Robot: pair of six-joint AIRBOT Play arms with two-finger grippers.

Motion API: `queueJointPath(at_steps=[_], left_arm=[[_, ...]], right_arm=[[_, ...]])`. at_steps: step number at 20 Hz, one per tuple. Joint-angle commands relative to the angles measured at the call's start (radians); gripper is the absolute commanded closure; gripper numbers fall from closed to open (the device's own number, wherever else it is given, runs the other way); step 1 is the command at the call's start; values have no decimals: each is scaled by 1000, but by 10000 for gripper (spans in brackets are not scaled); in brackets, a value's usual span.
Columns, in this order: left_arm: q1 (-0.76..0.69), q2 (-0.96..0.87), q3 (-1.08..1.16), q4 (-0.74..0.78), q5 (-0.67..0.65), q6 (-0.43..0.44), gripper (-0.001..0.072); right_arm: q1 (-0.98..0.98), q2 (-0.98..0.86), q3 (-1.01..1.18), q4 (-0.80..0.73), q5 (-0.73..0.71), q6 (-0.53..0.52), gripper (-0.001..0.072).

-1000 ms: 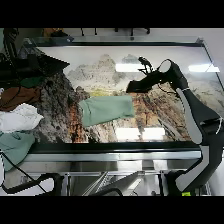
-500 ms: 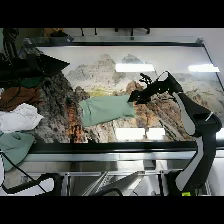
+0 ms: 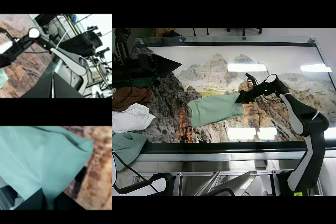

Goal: Fold the shirts.

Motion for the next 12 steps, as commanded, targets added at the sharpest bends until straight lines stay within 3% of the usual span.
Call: queueJointPath(at_steps=[1, 7, 12], left_arm=[[0, 0, 0, 0, -6, 0, 692], [0, 0, 0, 0, -11, 0, 692], [1, 0, 0, 0, -11, 10, 692]], right_arm=[[-86, 55, 2, -20, -31, -6, 690], [-481, 170, 1, -295, -114, 171, 690], [-795, 215, -2, -459, -51, 293, 690]])
